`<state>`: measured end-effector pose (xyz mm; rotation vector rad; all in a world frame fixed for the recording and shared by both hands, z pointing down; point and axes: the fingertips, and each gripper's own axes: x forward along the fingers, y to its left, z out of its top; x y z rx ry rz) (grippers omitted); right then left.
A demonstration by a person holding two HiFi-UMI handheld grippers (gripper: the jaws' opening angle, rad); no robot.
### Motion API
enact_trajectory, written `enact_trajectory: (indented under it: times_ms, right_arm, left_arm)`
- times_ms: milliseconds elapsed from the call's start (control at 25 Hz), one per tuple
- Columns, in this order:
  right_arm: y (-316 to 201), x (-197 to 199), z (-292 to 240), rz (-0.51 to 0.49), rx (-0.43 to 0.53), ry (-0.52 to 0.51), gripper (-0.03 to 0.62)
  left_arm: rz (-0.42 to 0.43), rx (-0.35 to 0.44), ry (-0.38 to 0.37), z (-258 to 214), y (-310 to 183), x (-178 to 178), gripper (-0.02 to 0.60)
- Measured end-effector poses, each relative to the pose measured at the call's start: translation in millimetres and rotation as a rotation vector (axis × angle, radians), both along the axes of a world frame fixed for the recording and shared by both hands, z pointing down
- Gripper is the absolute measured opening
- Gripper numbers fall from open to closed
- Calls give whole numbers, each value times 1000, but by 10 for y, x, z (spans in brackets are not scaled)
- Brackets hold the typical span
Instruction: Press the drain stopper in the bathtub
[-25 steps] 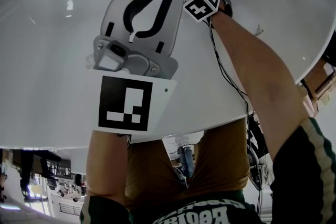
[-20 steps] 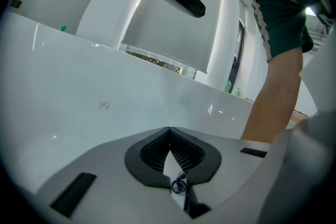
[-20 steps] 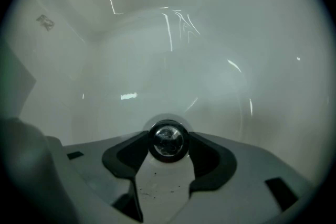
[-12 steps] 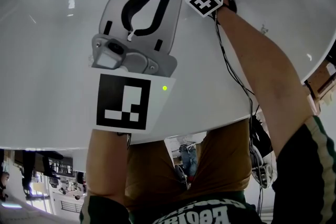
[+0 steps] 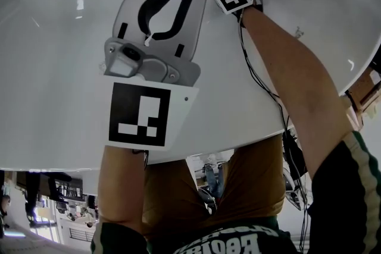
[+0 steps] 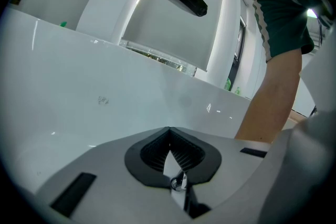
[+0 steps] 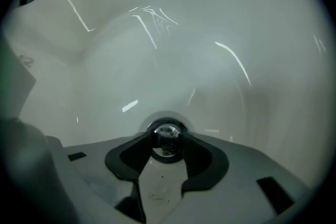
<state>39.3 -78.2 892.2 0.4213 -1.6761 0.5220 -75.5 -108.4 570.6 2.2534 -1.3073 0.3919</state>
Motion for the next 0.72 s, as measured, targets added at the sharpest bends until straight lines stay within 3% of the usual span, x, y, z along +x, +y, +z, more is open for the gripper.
enact_trajectory:
  times_ms: [200,720]
  right_arm:
    - [68,6,-42,-156,18,7,189]
    - [-20,-168,-598,-198,42,-80,190]
  left_arm:
    - [9,-8,-19,29,15,39,6]
    - [25,-8,-35,-282,-71,122,5]
